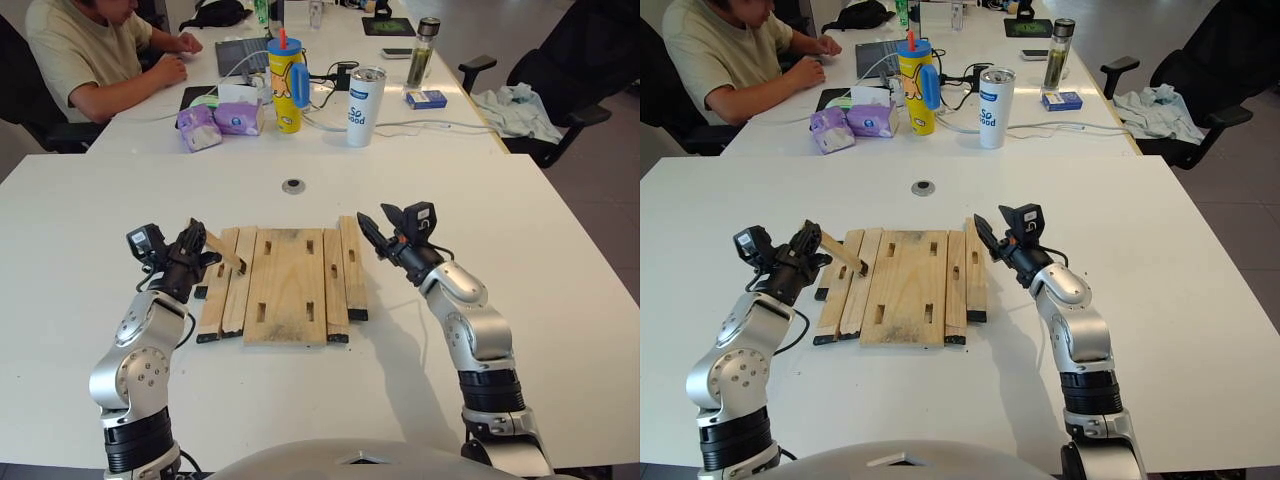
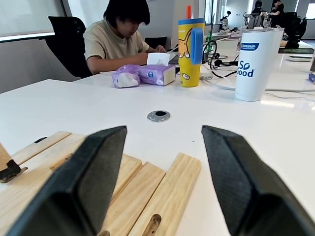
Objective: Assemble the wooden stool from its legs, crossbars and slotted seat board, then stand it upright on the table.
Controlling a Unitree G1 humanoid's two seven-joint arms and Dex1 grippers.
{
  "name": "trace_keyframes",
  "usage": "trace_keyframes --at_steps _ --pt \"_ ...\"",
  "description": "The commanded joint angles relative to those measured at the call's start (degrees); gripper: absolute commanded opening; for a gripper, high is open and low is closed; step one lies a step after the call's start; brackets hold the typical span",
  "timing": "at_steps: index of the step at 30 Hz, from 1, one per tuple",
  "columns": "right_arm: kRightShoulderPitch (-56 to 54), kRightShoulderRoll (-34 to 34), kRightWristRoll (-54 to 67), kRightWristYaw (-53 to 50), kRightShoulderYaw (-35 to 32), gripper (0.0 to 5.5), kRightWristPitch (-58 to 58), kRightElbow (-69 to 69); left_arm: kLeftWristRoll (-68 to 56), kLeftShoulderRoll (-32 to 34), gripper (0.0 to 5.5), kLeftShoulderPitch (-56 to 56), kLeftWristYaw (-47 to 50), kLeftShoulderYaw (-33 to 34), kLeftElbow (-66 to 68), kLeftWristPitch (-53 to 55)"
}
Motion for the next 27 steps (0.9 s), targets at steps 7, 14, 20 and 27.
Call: trace_keyframes --at_steps 7,14,20,27 --pt "0.38 0.31 0.27 -0.18 0.71 2.83 1.05 -1.11 3.92 1.53 0.44 -1.32 -0.85 -0.55 3.12 -0.98" --pt "0.44 0.19 0.16 -0.2 1.18 2.83 1.37 -1.51 7.59 2.14 0.44 -0.84 -1.04 -3.01 3.17 -1.12" --pt "0.56 0.01 -0.03 -0.09 2.08 2.83 2.13 -2.12 14.82 3.43 0.44 0.82 -2.16 -9.97 3.34 -2.3" --pt "0.6 -1.02 -0.57 0.47 3.06 2.83 3.04 -2.67 19.57 3.23 0.44 6.23 -3.33 -13.94 3.02 -4.34"
